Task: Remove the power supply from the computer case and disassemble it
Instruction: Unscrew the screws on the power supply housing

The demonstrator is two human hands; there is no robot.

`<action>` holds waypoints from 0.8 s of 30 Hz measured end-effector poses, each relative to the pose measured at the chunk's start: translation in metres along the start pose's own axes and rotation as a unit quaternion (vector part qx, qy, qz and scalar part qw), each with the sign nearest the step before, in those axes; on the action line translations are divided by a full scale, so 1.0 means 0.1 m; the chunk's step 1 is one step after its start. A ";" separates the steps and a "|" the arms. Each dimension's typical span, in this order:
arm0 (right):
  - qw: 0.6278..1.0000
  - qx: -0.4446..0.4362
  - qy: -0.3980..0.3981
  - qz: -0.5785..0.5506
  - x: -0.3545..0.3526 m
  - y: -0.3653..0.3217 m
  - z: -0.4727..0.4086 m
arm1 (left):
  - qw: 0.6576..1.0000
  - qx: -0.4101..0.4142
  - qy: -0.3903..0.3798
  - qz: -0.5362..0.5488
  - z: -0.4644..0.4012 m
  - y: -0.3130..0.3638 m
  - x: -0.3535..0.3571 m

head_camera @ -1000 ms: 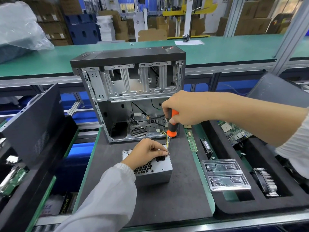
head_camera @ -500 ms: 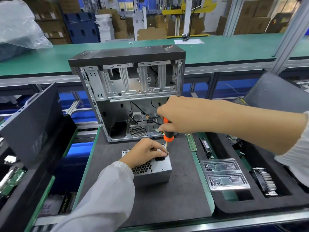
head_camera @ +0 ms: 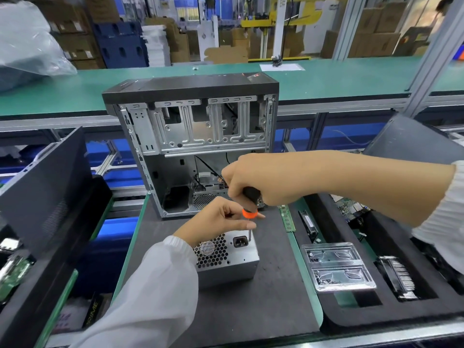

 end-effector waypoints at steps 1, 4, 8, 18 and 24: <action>1.000 -0.004 -0.002 -0.006 0.00 -0.01 -0.01 | 1.000 -0.003 0.002 0.012 -0.02 -0.01 0.03; 0.999 0.009 -0.044 -0.022 0.02 0.03 0.01 | 0.999 0.012 0.027 0.019 -0.03 0.02 0.07; 0.983 0.164 -0.080 -0.020 0.05 0.40 0.07 | 0.998 0.030 0.063 -0.009 -0.04 0.07 0.03; 0.976 0.109 -0.107 0.157 0.16 0.29 0.07 | 0.998 -0.013 -0.013 0.059 -0.04 0.10 0.09; 0.960 -0.013 -0.021 0.278 0.14 -0.02 -0.02 | 0.998 0.008 0.056 0.037 -0.04 0.16 -0.09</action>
Point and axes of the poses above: each hand's wrist, its own z-axis away from the middle knuckle, its own x-axis out of the palm, y = z × x, the point moved 10 cm from there along -z, towards the middle knuckle, and after that the axes turned 3 degrees about x, right-handed, at the moved point
